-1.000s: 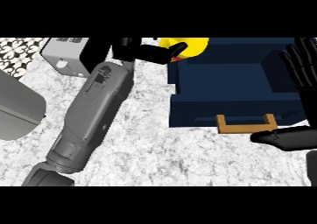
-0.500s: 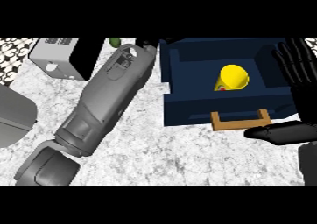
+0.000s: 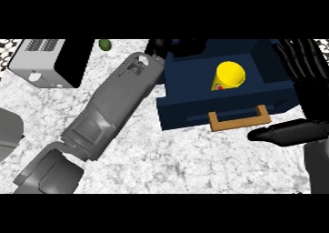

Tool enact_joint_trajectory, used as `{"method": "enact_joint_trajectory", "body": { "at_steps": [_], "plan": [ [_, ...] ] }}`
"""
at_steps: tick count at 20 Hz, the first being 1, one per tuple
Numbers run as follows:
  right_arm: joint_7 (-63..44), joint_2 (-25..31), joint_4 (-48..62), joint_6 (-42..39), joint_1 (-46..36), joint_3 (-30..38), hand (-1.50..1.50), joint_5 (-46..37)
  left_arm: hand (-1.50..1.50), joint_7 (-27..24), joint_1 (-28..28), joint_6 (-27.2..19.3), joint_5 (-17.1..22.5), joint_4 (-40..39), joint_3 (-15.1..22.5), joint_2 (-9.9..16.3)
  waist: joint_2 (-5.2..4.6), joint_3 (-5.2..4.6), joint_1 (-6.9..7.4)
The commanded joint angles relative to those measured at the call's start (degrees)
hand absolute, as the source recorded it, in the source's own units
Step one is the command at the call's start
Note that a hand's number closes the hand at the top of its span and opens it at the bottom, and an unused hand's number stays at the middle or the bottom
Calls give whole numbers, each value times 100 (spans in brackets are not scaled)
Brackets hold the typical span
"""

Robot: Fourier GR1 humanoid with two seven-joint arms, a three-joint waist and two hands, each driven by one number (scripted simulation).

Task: Pick up the cup, place it into the drawer and close the drawer

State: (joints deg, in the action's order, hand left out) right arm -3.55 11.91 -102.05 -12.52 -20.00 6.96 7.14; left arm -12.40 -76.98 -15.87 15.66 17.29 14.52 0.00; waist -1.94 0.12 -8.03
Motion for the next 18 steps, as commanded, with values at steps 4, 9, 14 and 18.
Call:
{"method": "enact_joint_trajectory", "body": {
  "at_steps": [4, 9, 14, 18],
  "plan": [
    [-107, -10, 53, -123, -286, -75, -150, 180, -150, -86, 310, 183, 232, -60, 615, 0, -71, -2, -289],
    [-153, -158, 38, -632, -405, -484, -150, 625, -150, -450, 425, 4, 826, 225, 377, 0, -111, -6, -438],
    [-200, -114, 69, -1440, -497, -965, 150, 1135, -150, -988, 471, 395, 1445, 556, 105, 0, -111, -14, -325],
    [-694, 423, 169, -2173, -324, -1363, 150, 1189, -150, -1480, 552, 50, 1752, 668, 68, 0, -30, -17, -214]
  ]
}}
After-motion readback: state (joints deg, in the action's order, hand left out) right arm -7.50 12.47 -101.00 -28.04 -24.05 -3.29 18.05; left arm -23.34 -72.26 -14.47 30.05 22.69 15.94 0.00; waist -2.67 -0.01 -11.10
